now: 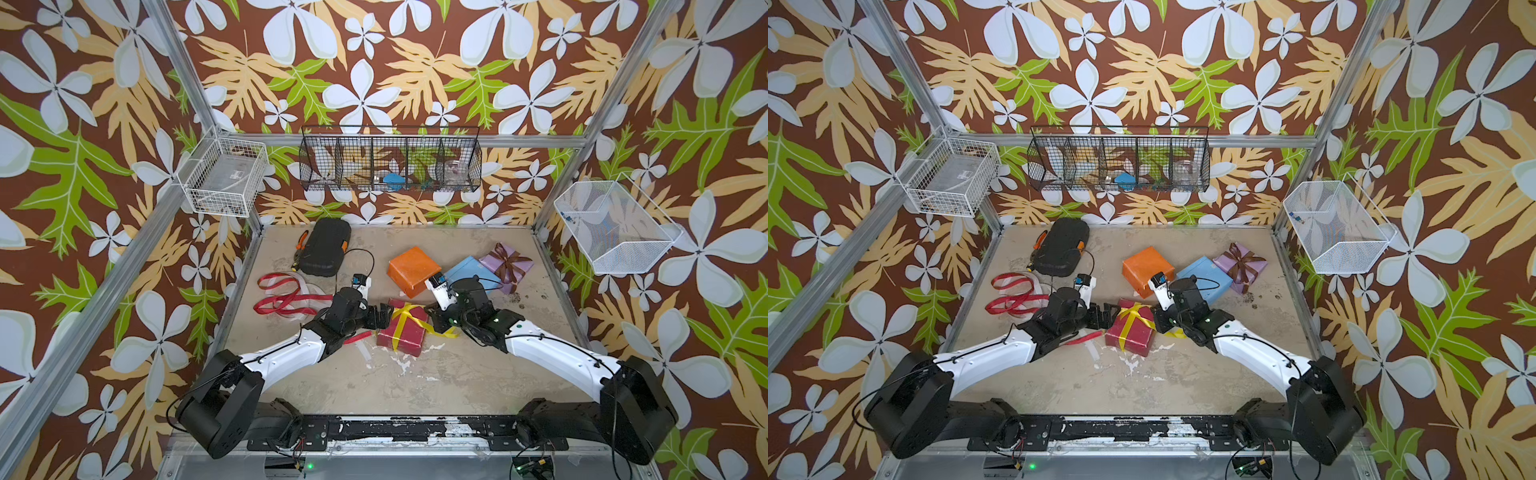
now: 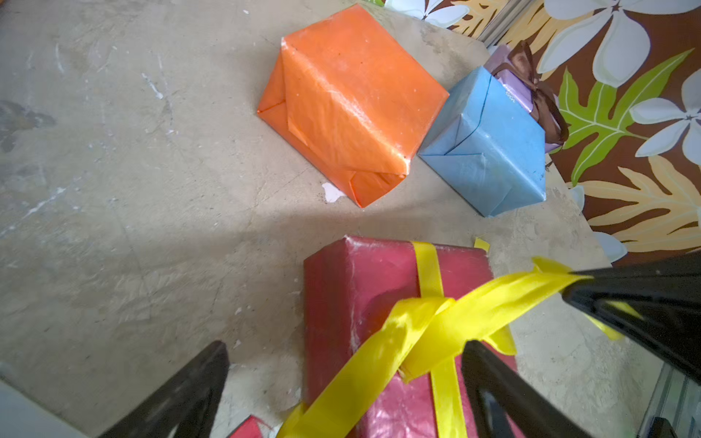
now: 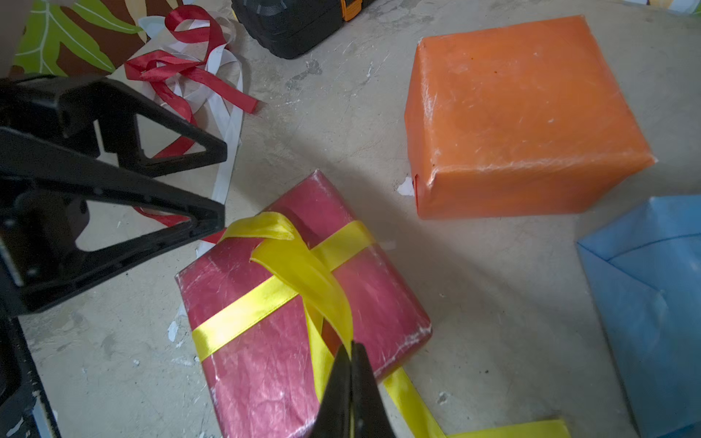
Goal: Untie the ribbon bows on the gift boxes
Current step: Untie the ribbon from the gift box.
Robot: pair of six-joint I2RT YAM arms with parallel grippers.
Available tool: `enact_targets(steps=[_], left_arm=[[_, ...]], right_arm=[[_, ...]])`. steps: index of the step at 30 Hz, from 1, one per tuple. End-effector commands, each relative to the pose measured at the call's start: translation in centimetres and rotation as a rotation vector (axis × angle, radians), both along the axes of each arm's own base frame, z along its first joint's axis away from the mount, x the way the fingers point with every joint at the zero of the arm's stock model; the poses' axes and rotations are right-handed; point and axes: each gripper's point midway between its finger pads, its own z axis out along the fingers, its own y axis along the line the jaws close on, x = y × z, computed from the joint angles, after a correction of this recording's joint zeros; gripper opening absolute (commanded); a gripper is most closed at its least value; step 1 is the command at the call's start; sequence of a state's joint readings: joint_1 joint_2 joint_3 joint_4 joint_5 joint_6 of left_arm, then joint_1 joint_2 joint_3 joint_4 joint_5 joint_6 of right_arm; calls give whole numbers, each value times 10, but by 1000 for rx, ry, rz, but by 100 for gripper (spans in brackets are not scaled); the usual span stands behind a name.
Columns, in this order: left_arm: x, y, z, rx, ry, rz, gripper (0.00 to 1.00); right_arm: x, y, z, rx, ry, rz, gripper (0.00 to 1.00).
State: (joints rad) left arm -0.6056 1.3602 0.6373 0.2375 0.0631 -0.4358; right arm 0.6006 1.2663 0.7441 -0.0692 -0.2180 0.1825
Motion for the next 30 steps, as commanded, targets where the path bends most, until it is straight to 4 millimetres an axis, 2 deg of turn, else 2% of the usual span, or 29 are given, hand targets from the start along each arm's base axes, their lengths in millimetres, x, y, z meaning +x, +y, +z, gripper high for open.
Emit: enact_targets(steps=[1, 3, 8, 11, 13, 15, 18, 19, 22, 24, 25, 27, 30], left_arm=[[6, -6, -1, 49, -36, -16, 100], [9, -8, -10, 62, -19, -17, 99], [14, -22, -27, 71, 29, -67, 94], [12, -29, -31, 74, 49, -95, 89], [9, -30, -33, 78, 58, -107, 82], [6, -30, -36, 73, 69, -108, 73], [2, -32, -35, 55, 82, -120, 56], [0, -32, -33, 44, 84, -122, 48], [-2, -34, -26, 20, 84, -127, 22], [-1, -34, -21, 7, 79, -118, 16], [0, -32, -17, 2, 74, -102, 9], [2, -30, -9, -11, 61, -81, 5], [8, -18, 4, -9, 22, -12, 2]], right_arm=[[-10, -15, 5, 38, 24, -88, 0], [-12, -34, 17, 39, -21, -172, 0], [-9, -101, 45, 51, -155, -464, 0], [-11, -131, 42, 77, -159, -571, 6], [-14, -140, 29, 78, -125, -597, 18], [-18, -142, 14, 70, -89, -604, 21], [-19, -143, 1, 54, -54, -618, 74], [-18, -144, 1, 48, -54, -624, 99], [-11, -138, 10, 58, -61, -604, 100], [-6, -120, 19, 111, -63, -532, 100], [-3, -111, 23, 139, -56, -492, 100], [1, -94, 28, 179, -51, -418, 98], [7, -77, 23, 194, -18, -350, 82]])
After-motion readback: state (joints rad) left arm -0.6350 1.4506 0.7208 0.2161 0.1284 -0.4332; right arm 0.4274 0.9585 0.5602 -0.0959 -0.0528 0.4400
